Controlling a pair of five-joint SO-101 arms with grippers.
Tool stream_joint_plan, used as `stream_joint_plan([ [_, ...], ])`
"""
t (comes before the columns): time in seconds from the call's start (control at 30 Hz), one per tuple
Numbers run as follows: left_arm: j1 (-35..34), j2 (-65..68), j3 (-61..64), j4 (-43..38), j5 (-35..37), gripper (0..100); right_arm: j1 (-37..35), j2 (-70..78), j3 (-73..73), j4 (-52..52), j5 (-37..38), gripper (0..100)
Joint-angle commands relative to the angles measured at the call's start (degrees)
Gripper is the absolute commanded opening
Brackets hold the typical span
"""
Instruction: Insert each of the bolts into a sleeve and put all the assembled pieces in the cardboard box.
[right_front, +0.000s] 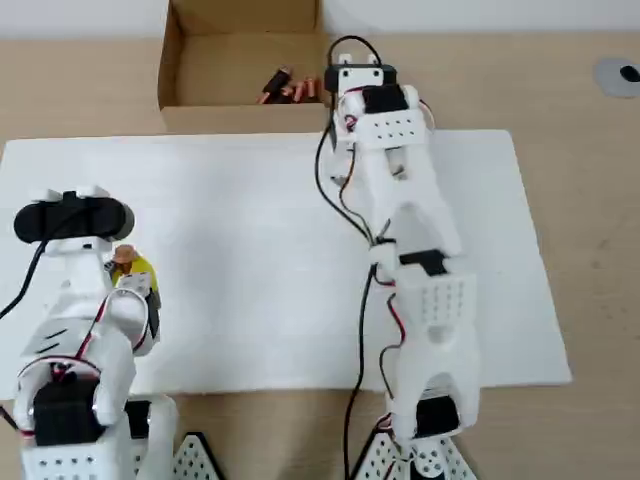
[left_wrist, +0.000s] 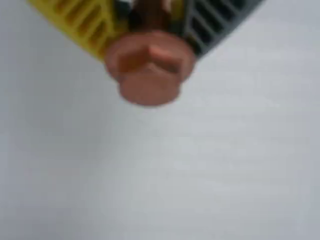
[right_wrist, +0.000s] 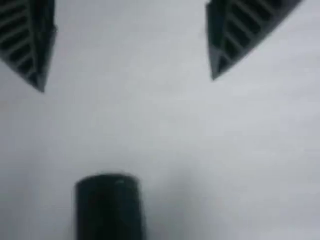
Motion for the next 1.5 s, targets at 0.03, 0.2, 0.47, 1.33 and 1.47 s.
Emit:
stream_joint_plan([
  [0.03,-4.13,-0.57,-0.44,-2.37,-0.35,1,1.89,4.26,-12.00,6.07,5.89,25.3],
  [0.2,-4.40,-0.57,0.00,-2.29,-0.44,1,1.63,7.43,-20.88,9.41,10.20,25.3],
  [0.47,-4.48,-0.57,0.00,-2.29,-0.44,1,1.98,14.11,-23.52,4.75,15.56,25.3],
  [1.33,-4.66,-0.92,0.00,-2.02,-2.02,1,1.98,17.19,-27.03,2.46,15.21,0.9],
  [1.47,-4.66,-0.92,-0.18,-2.02,-2.11,1,1.89,17.19,-28.53,5.01,15.21,0.9],
])
